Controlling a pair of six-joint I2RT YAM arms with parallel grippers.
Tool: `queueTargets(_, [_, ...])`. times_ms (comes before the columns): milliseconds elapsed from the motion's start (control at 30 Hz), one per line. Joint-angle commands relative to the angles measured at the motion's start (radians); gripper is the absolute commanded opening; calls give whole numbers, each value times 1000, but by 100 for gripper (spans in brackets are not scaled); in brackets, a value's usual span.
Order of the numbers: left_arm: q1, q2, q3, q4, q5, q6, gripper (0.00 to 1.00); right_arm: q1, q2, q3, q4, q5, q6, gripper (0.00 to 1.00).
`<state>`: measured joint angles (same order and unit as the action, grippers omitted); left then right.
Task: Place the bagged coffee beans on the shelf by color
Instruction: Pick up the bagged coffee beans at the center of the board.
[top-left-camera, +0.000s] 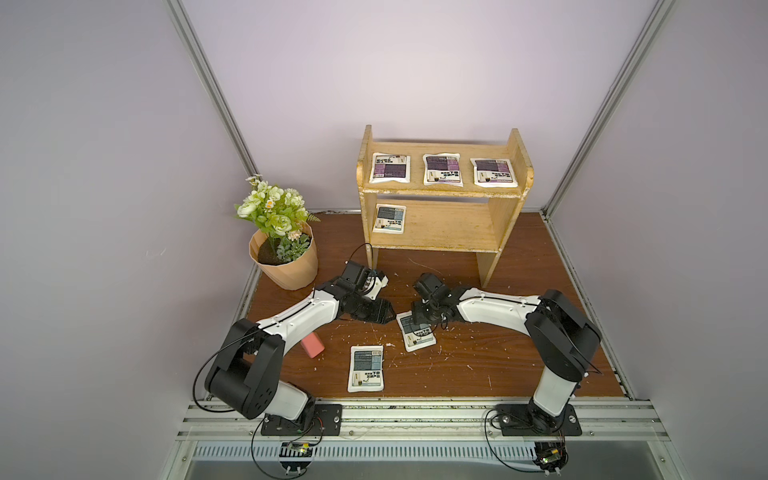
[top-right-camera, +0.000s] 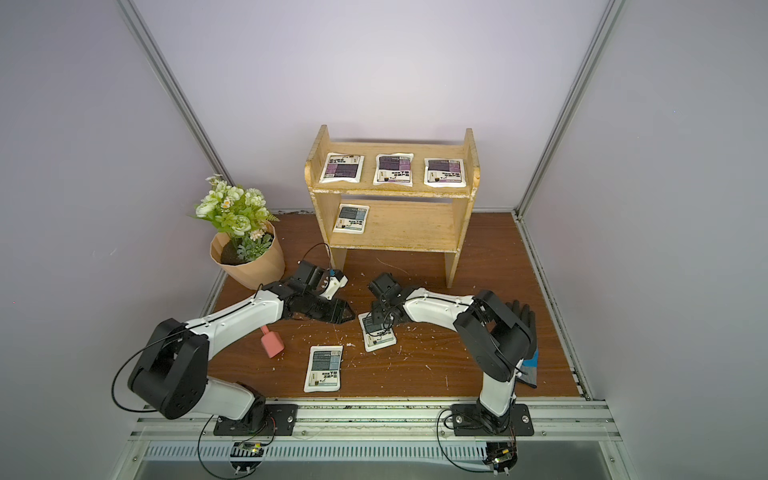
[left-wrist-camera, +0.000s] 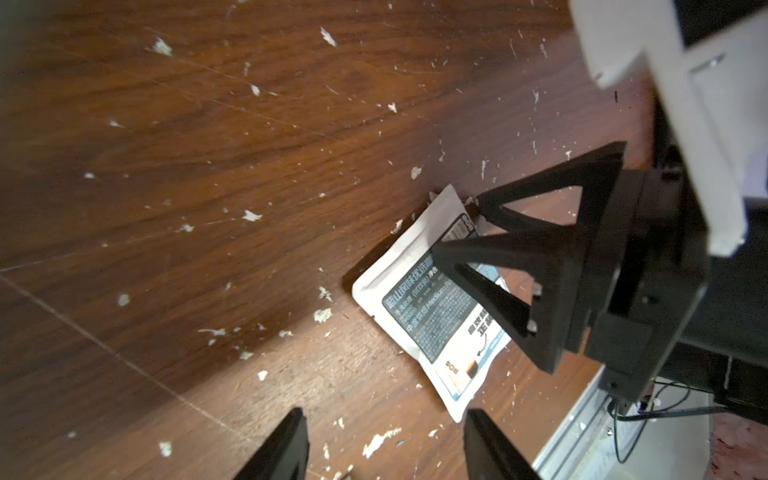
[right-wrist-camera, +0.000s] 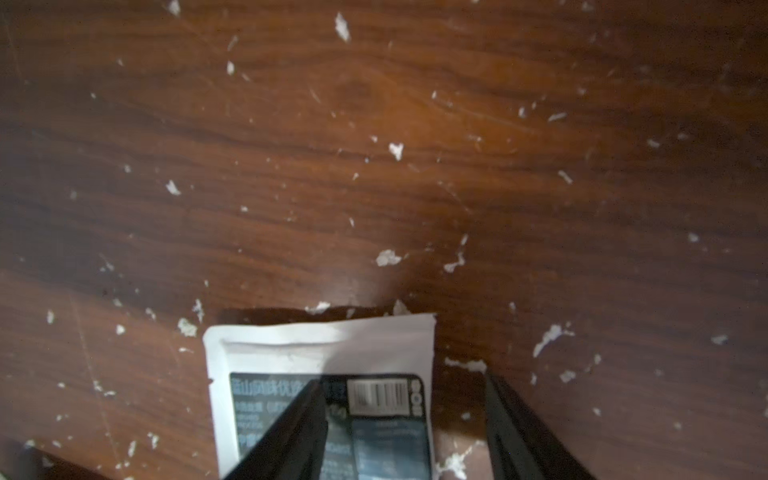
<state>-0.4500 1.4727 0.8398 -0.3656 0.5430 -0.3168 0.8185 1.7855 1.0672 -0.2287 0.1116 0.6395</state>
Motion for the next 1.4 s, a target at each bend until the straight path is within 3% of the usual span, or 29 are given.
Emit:
queueTargets(0, [-3, 41, 30, 11, 55, 19, 63, -62, -52, -27, 71, -96, 40, 65])
queueTargets(333, [-52, 81, -8, -18, 23, -19, 62, -153, -157, -73, 60, -132, 15, 65])
queueTargets(700, [-83, 34, -108, 96, 34, -278, 63, -203, -190, -163, 96, -468, -97, 64])
queueTargets(1033, [-225, 132, -142, 237, 18, -404, 64, -207, -205, -256, 70, -546, -169, 63])
queueTargets(1233, [-238, 191, -164, 294, 6, -449, 63, -206, -176, -278, 91, -669, -211, 60])
queueTargets(1367, [-238, 198, -166, 302, -17, -457, 57, -205, -126, -291, 114, -728, -210, 56])
